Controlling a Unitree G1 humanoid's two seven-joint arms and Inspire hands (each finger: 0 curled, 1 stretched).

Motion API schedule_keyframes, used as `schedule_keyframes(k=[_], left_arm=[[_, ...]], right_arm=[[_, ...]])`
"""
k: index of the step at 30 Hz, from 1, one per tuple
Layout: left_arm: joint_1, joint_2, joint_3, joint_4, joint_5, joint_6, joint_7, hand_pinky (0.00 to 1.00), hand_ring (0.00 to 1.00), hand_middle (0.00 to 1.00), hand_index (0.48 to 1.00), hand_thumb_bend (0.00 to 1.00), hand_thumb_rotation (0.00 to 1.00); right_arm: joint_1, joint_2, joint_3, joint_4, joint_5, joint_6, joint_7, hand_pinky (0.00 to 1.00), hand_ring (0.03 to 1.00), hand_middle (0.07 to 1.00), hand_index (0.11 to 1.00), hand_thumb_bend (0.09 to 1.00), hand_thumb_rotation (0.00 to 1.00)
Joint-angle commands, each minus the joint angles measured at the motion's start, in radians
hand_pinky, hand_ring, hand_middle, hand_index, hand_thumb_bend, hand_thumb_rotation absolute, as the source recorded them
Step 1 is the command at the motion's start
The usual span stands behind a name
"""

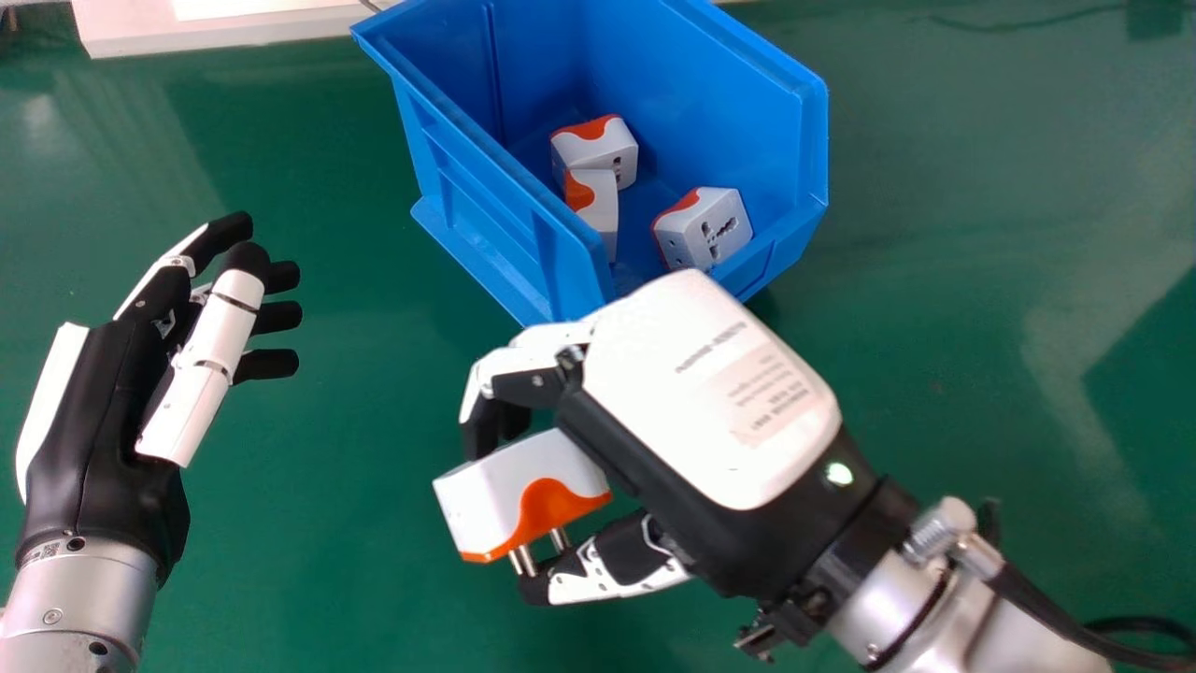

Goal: Pick all objects and put in blue box

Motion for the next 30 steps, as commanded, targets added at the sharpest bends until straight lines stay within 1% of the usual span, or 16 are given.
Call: schedule_keyframes(k=[1,5,7,10,15,22,25,30], left_arm=[[-0.01,0.01,0.015,-0.004,-0.005,-0.006,0.0,0.67,0.75,0.78,0.866,0.41,0.74],[-0.016,0.014,0.02,0.003,-0.01,-0.005,-0.001,0.67,0.76,0.78,0.865,0.41,0.74],[-0.019,0.016,0.022,0.005,-0.011,-0.004,-0.002,0.67,0.76,0.78,0.865,0.41,0.74],[-0.024,0.018,0.025,0.011,-0.012,-0.002,-0.002,0.67,0.76,0.78,0.865,0.41,0.74],[-0.028,0.02,0.028,0.013,-0.013,0.001,-0.002,0.67,0.76,0.79,0.865,0.41,0.74],[-0.032,0.022,0.031,0.015,-0.014,0.006,-0.003,0.67,0.76,0.79,0.865,0.4,0.74],[-0.033,0.023,0.031,0.016,-0.014,0.007,-0.003,0.67,0.76,0.79,0.865,0.4,0.74],[-0.034,0.024,0.033,0.018,-0.014,0.006,-0.004,0.67,0.76,0.79,0.865,0.4,0.74]], right_arm=[[0.021,0.008,-0.013,-0.043,0.011,-0.008,-0.014,0.34,0.428,0.534,0.488,0.496,0.0],[0.07,0.0,-0.04,-0.084,0.008,0.009,0.008,0.34,0.432,0.539,0.482,0.495,0.0],[0.102,-0.006,-0.068,-0.126,0.018,0.031,0.036,0.34,0.432,0.539,0.482,0.495,0.0],[0.142,-0.013,-0.111,-0.177,-0.001,0.047,0.053,0.35,0.434,0.531,0.471,0.496,0.0],[0.196,-0.009,-0.176,-0.196,-0.033,0.036,0.0,0.35,0.435,0.53,0.474,0.497,0.0],[0.22,-0.029,-0.284,-0.165,0.033,0.009,-0.043,0.33,0.43,0.541,0.492,0.493,0.0],[0.218,-0.027,-0.324,-0.157,0.031,0.023,-0.045,0.33,0.431,0.542,0.496,0.493,0.0],[0.187,-0.015,-0.361,-0.14,0.018,0.046,-0.041,0.33,0.435,0.541,0.5,0.493,0.0]])
